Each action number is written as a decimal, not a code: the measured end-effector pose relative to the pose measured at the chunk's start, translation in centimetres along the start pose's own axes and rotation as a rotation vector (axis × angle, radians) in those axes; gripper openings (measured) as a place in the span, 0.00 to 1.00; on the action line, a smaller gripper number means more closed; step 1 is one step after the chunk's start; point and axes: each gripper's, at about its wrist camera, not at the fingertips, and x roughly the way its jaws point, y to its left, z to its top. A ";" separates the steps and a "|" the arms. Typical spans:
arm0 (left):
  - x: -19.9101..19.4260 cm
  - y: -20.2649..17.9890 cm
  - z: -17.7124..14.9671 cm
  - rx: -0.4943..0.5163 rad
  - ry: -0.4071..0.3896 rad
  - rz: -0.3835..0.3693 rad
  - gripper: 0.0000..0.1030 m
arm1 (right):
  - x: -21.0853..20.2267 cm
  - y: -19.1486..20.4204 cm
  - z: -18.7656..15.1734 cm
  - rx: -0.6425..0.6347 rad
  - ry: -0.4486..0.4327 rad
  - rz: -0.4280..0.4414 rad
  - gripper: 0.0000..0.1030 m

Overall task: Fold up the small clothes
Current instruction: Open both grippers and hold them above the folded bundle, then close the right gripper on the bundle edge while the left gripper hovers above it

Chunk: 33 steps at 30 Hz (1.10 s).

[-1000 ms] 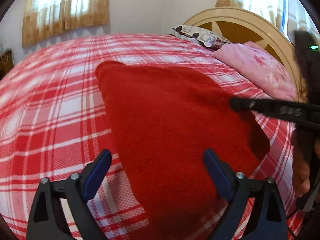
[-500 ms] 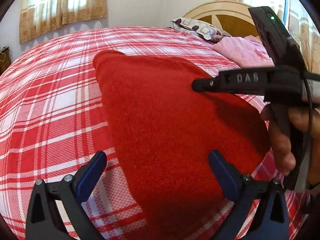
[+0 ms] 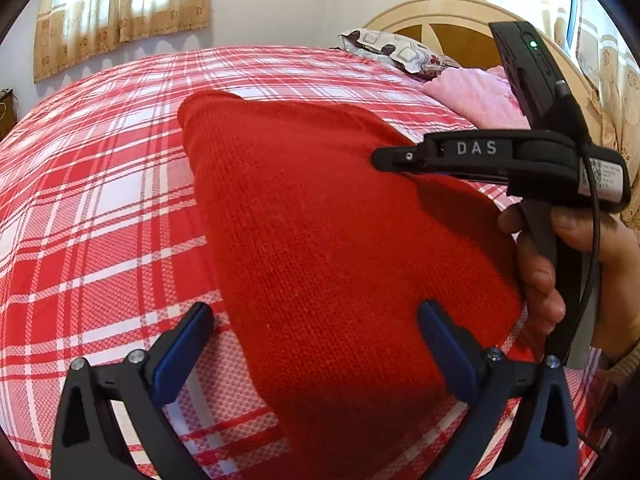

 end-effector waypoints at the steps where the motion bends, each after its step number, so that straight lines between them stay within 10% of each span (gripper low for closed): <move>1: 0.0 0.0 0.0 -0.002 0.001 -0.003 1.00 | -0.5 0.4 -0.1 -0.023 -0.006 -0.014 0.30; 12: -0.5 1.2 -0.3 -0.061 -0.012 -0.055 1.00 | -3.6 2.1 -3.8 -0.160 -0.044 -0.152 0.32; 33: -2.3 2.2 -1.2 -0.112 -0.080 0.002 1.00 | -2.9 -1.0 -2.3 -0.046 -0.008 -0.042 0.36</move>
